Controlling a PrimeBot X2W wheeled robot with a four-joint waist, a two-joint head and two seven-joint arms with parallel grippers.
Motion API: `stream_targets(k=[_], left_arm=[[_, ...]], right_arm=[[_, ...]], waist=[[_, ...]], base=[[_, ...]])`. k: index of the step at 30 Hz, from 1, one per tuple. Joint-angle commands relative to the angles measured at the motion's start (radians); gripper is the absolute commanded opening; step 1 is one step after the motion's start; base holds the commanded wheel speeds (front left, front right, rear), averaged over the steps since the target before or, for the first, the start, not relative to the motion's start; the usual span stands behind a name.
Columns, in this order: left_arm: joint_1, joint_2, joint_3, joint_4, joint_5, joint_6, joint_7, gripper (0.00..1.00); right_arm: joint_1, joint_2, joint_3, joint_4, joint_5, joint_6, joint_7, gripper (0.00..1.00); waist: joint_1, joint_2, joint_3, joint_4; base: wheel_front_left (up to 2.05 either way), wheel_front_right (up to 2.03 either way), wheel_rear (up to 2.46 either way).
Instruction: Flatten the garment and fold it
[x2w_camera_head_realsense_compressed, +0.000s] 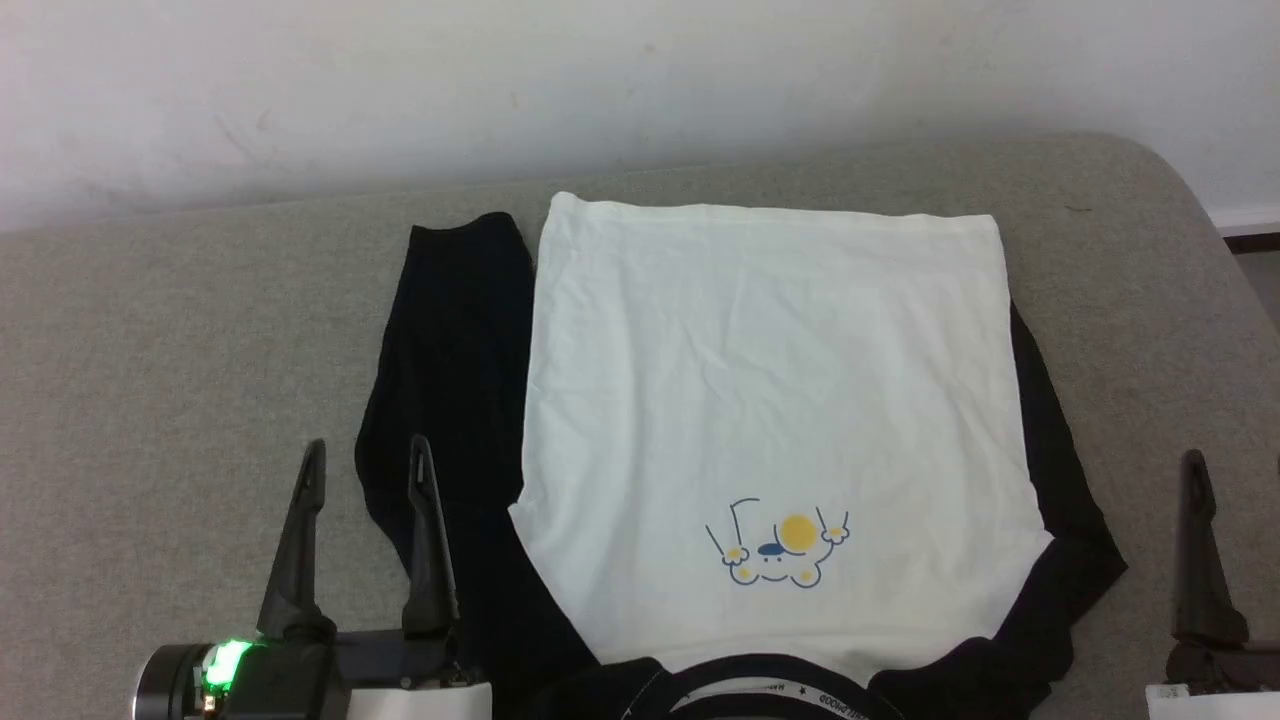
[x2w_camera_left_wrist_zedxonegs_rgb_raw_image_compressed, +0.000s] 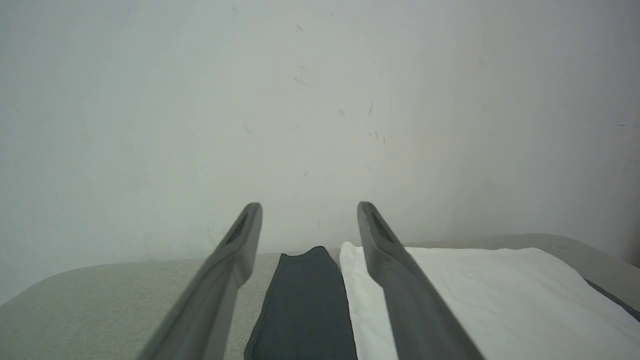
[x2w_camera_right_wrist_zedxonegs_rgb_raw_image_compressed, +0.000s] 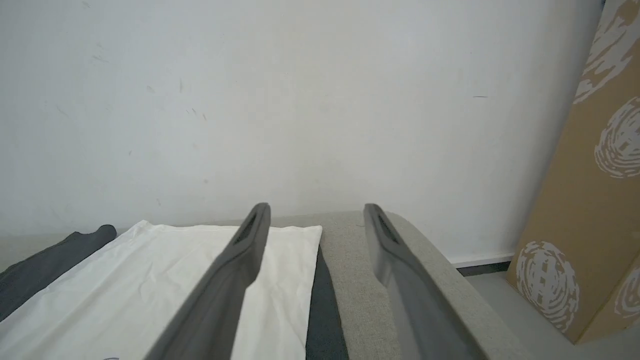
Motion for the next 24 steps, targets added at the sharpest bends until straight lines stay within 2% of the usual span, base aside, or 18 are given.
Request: stream_targets(k=[1, 4, 6, 7, 11, 17, 24], left_arm=[[-0.012, -0.011, 0.01, -0.004, 0.015, 0.0, -0.005, 1.0], [-0.04, -0.008, 0.024, -0.002, 0.023, -0.024, -0.005, 1.0], [-0.081, 0.014, 0.035, 0.01, 0.022, -0.061, -0.005, 1.0], [-0.081, 0.014, 0.035, 0.01, 0.022, -0.061, -0.005, 1.0], [-0.216, 0.088, 0.055, 0.073, 0.008, -0.153, 0.015, 1.0], [-0.545, 0.182, 0.067, 0.194, -0.069, -0.313, 0.231, 1.0], [-0.898, 0.24, 0.058, 0.409, -0.145, -0.43, 0.475, 1.0]], right_arm=[[-0.022, 0.002, 0.009, 0.013, -0.008, -0.001, -0.015, 1.0], [-0.034, 0.002, 0.011, 0.025, -0.012, -0.001, -0.026, 1.0], [-0.041, 0.002, 0.009, 0.025, -0.012, -0.001, -0.03, 1.0], [-0.041, 0.002, 0.009, 0.025, -0.012, -0.001, -0.03, 1.0], [-0.057, 0.002, 0.013, 0.016, -0.012, -0.001, -0.038, 1.0], [-0.106, 0.002, 0.031, -0.013, -0.006, -0.001, -0.054, 1.0], [-0.186, 0.002, 0.072, -0.037, -0.018, -0.001, -0.061, 1.0]], waist=[[-0.0001, 0.0, 0.006, -0.003], [-0.0001, 0.0, 0.015, -0.006], [-0.0001, 0.0, 0.027, -0.005], [-0.0001, 0.0, 0.027, -0.005], [-0.0001, 0.0, 0.07, 0.0], [-0.0001, 0.0, 0.187, 0.003], [-0.0001, 0.0, 0.356, -0.001]], base=[[0.0, 0.0, 0.0], [0.0, 0.0, 0.0], [0.0, 0.0, 0.0], [0.0, 0.0, 0.0], [0.0, 0.0, 0.0], [0.0, 0.0, 0.0], [0.0, 0.0, 0.0]])
